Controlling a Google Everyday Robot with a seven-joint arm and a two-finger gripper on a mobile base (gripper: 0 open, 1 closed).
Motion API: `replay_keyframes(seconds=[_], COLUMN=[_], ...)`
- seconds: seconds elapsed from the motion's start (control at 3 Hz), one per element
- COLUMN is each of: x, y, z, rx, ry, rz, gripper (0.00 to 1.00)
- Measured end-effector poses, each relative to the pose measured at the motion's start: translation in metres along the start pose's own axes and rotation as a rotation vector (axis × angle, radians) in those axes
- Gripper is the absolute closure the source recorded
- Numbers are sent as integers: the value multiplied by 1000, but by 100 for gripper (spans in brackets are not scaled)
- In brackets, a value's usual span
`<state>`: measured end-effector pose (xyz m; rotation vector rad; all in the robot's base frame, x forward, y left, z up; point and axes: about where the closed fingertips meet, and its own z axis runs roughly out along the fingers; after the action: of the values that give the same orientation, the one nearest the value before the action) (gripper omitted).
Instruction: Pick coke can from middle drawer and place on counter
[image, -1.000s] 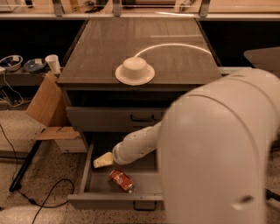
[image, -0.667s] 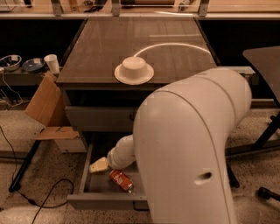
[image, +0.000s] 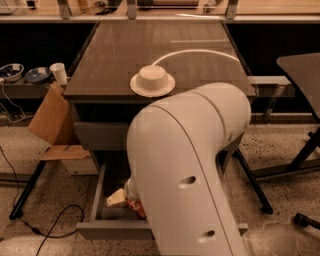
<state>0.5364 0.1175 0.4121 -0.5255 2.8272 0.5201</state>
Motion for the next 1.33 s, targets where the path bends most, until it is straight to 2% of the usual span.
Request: replay_keyframes(seconds=[0.67, 1.0, 1.33], x=[17, 26, 33], y=[-27, -37, -44], z=[23, 31, 35], rx=[64, 90, 108], ry=[48, 89, 121], rz=[24, 31, 30], gripper=[0, 17, 41])
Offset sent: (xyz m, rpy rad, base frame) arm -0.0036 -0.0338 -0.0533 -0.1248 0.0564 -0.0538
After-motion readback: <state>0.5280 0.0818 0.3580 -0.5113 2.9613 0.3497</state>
